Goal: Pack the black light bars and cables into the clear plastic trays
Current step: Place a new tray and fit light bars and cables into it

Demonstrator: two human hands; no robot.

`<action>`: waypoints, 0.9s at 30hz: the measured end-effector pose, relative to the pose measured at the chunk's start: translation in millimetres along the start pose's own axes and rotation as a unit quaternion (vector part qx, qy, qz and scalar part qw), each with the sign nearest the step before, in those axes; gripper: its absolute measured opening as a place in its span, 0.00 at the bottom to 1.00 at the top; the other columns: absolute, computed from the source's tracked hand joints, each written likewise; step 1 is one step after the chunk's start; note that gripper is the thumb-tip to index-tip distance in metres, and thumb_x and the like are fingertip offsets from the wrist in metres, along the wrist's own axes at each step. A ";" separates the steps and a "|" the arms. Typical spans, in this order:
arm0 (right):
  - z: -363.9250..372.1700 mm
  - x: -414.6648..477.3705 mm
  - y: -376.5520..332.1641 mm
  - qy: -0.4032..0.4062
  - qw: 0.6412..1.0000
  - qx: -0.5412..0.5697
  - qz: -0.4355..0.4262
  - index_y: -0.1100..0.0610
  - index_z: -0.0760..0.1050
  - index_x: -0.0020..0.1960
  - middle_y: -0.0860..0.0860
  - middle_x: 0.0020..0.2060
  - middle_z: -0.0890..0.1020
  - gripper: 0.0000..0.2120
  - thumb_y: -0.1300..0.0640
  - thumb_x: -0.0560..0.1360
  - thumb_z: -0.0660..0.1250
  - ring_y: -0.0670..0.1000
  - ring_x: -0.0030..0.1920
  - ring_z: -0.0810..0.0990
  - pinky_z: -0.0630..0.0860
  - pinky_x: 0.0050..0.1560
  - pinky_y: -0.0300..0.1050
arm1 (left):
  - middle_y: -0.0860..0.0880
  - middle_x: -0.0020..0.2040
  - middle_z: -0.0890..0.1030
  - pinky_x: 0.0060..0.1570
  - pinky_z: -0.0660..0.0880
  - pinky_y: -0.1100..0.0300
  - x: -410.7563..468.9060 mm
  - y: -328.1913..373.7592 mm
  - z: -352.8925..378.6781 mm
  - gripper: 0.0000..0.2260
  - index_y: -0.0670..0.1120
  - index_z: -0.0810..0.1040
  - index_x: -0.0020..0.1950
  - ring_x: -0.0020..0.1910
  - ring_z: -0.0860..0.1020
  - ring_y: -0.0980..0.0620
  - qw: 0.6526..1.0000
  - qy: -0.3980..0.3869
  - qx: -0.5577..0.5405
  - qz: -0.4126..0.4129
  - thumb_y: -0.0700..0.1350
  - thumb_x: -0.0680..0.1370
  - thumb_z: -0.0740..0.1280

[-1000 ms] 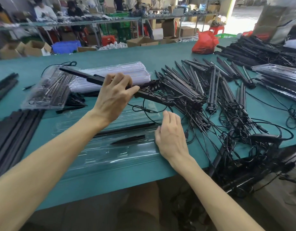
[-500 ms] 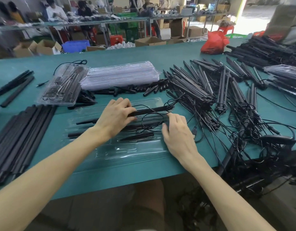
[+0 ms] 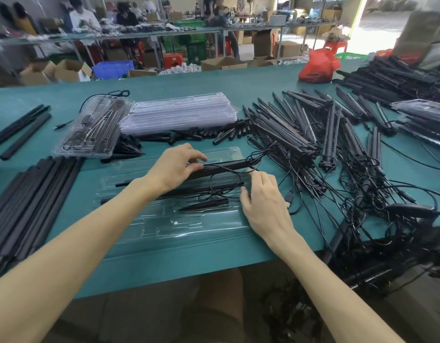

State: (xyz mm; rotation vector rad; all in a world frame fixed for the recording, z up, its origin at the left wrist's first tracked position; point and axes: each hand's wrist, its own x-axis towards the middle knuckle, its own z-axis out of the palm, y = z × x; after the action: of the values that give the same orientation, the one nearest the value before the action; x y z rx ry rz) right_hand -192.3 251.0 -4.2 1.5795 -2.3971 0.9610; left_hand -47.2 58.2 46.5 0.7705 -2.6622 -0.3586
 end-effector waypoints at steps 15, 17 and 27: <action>1.8 1.3 2.8 -0.008 1.000 0.002 -0.010 0.61 0.68 0.72 0.55 0.64 0.76 0.20 0.55 0.83 0.59 0.53 0.66 0.69 0.70 0.66 0.47 | 0.49 0.42 0.83 0.42 0.78 0.55 -12.9 9.9 -54.6 0.08 0.48 0.87 0.51 0.38 0.79 0.51 0.990 0.067 -0.122 0.028 0.50 0.77 0.72; 2.6 1.5 2.9 -0.007 1.000 -0.004 -0.010 0.62 0.69 0.70 0.55 0.63 0.76 0.18 0.55 0.83 0.59 0.54 0.65 0.70 0.71 0.64 0.47 | 0.48 0.37 0.85 0.34 0.77 0.60 -12.9 17.5 -64.0 0.10 0.49 0.87 0.48 0.30 0.79 0.51 0.977 -0.026 -0.213 0.005 0.54 0.77 0.70; 1.1 0.0 2.7 -0.007 1.000 -0.005 -0.009 0.61 0.71 0.63 0.55 0.57 0.76 0.13 0.56 0.83 0.59 0.54 0.60 0.71 0.73 0.59 0.49 | 0.47 0.56 0.70 0.49 0.78 0.53 -3.3 19.7 -14.4 0.25 0.47 0.73 0.68 0.54 0.78 0.42 0.980 -0.152 0.101 -0.083 0.52 0.74 0.76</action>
State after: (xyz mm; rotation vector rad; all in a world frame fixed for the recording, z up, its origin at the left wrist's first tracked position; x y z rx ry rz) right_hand -194.3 251.1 -6.3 1.6080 -2.3879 0.9367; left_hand -48.2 74.1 65.3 1.0822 -2.9617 -0.2696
